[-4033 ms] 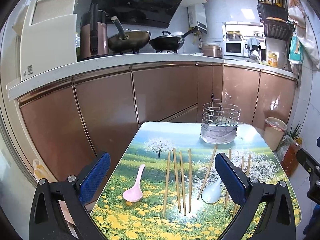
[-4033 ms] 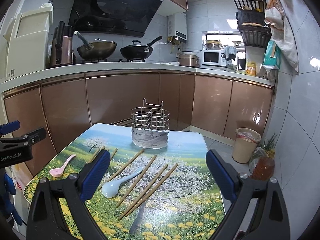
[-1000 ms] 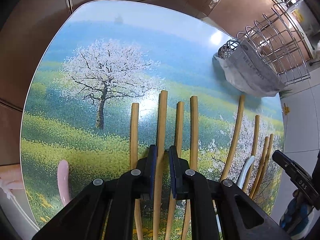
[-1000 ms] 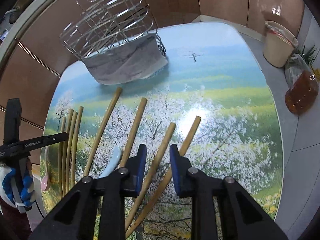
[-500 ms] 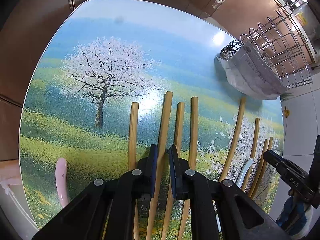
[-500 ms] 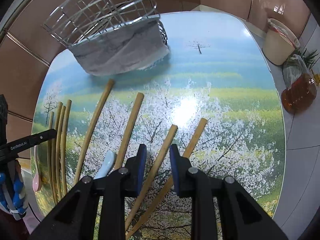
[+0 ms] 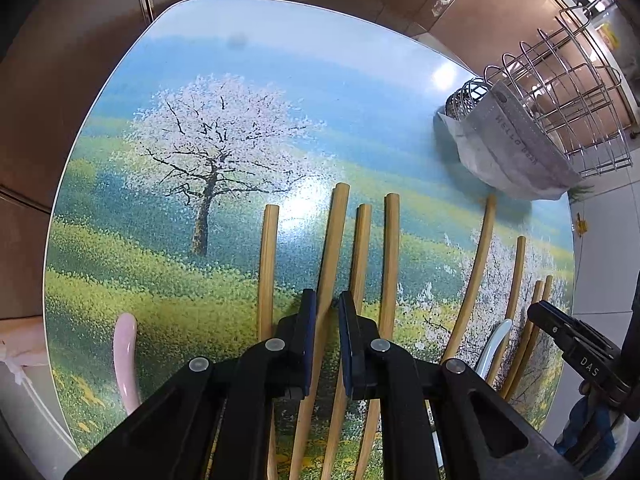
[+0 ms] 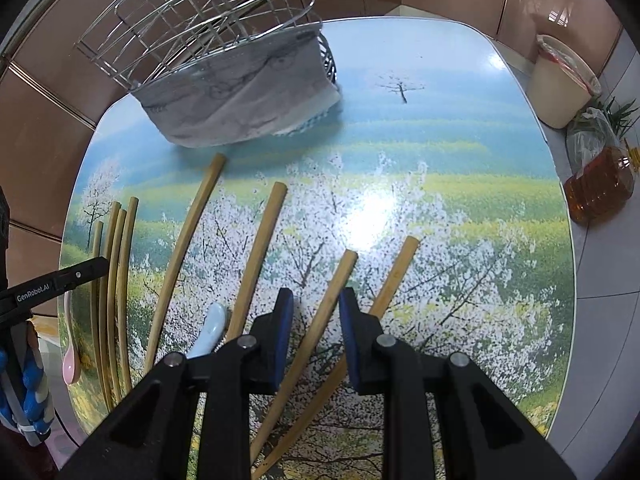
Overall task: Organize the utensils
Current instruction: 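Close the right gripper on a chopstick while the left gripper closes on another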
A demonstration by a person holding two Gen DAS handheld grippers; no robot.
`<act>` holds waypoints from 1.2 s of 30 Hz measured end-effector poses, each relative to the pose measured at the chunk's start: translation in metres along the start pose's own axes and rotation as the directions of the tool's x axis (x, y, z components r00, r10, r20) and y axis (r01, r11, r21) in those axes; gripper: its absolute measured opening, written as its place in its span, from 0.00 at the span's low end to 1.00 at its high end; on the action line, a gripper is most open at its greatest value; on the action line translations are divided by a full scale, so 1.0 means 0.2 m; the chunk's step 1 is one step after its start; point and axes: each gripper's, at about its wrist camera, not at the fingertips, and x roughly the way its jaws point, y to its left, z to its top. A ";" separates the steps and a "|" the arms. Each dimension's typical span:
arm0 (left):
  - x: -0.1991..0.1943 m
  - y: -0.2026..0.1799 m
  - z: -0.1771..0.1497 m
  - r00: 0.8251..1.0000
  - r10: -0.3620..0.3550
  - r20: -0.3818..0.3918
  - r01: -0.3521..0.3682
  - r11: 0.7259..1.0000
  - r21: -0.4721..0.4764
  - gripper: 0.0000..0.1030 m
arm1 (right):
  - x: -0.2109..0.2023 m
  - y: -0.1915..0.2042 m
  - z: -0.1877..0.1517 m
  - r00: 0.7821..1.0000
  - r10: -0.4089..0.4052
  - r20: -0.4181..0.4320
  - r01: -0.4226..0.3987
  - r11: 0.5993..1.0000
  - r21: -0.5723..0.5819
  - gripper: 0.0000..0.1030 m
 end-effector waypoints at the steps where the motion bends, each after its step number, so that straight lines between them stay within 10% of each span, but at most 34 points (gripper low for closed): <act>1: 0.00 0.00 0.00 1.000 0.000 0.001 0.000 1.000 -0.002 0.11 | 0.00 0.00 0.00 1.000 -0.003 -0.001 0.003 1.000 0.000 0.22; 22: 0.00 0.03 0.00 1.000 -0.023 0.002 0.023 0.999 -0.038 0.07 | 0.06 0.15 0.00 0.997 -0.076 -0.008 0.076 0.997 0.019 0.08; 36: -0.02 -0.01 -0.06 0.999 -0.008 0.041 0.009 1.000 -0.028 0.06 | -0.04 0.17 -0.17 0.997 0.023 0.068 -0.025 0.999 0.024 0.06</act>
